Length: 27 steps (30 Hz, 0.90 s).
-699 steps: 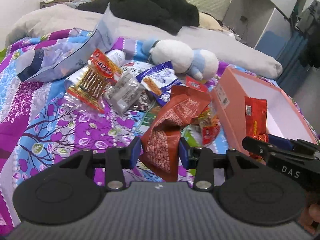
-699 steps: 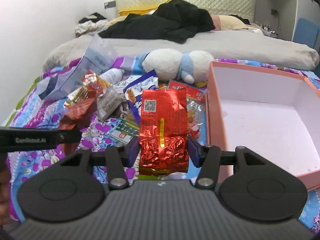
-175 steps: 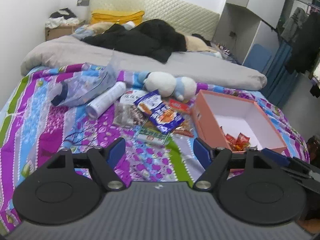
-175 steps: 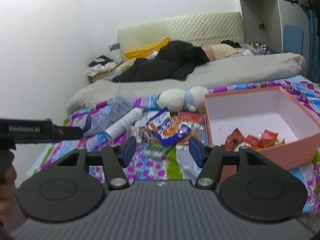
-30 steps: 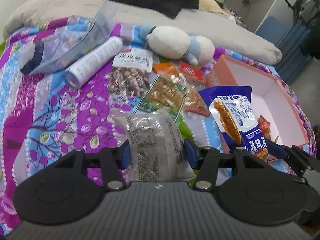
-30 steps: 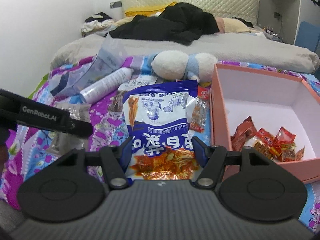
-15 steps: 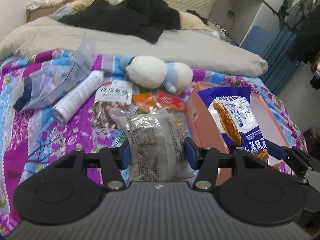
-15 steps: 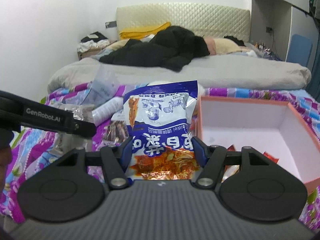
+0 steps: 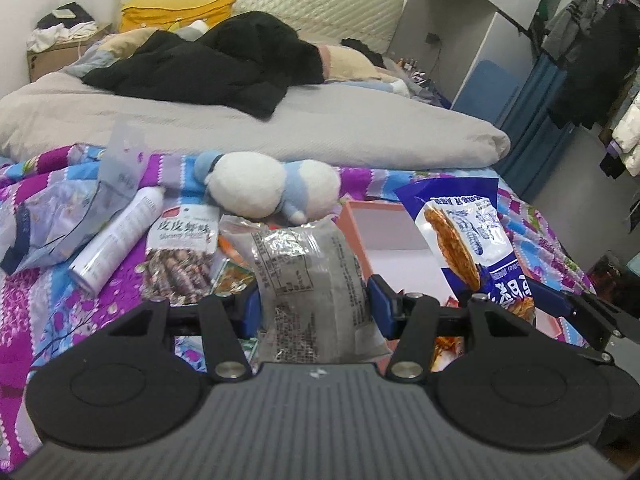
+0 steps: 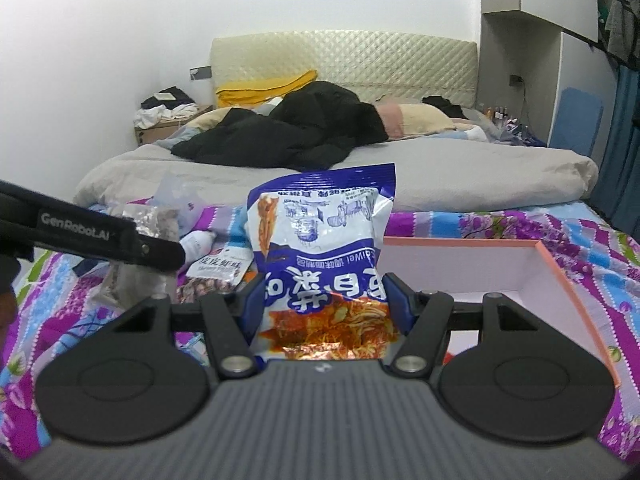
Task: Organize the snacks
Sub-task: 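Carry the clear pack with the left gripper while the right gripper carries the blue bag over the box, then lower both snacks into the pink box and open both grippers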
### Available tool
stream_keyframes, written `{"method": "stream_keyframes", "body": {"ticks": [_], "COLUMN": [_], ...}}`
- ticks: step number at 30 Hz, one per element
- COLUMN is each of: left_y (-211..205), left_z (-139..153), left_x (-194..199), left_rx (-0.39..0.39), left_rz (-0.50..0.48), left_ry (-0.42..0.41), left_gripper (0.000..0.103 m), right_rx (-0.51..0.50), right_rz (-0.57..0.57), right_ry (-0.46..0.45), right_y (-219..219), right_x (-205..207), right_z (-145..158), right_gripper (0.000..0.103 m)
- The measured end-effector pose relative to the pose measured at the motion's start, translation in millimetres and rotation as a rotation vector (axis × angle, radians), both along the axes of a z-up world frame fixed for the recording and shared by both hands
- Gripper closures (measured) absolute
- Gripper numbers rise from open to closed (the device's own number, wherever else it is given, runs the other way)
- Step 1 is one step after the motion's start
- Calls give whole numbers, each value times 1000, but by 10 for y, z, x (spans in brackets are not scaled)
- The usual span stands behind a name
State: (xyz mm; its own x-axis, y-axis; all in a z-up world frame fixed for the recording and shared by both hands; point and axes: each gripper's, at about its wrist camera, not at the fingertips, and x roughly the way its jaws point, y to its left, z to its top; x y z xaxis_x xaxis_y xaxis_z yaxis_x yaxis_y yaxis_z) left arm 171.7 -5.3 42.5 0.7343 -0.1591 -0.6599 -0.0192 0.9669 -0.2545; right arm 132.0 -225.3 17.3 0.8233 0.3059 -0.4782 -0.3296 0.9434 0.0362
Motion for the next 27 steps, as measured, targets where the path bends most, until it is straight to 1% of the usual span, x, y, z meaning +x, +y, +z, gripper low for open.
{"method": "stream_keyframes", "body": {"ticks": [7,12,18,27], "left_y": [-272,-478,-752,-1116], "left_z": [68,2,-211,-651], "left_x": [200,391,671,1070], "left_rx": [-4,-3,-1,14], "left_rz": [-41,-75,-119,-176], "left_ry": [-10,6,50,136], "left_gripper": [44,44,44,44], "right_rx": [-1,-1,5,12], "right_rz": [-33,-67,-109,-150], "right_ry": [-9,3,49,144], "right_y": [-218,-368,-577,-821], "right_x": [121,198,369,609], "right_z": [56,8,-173,-560], "right_gripper": [39,39,39,39]}}
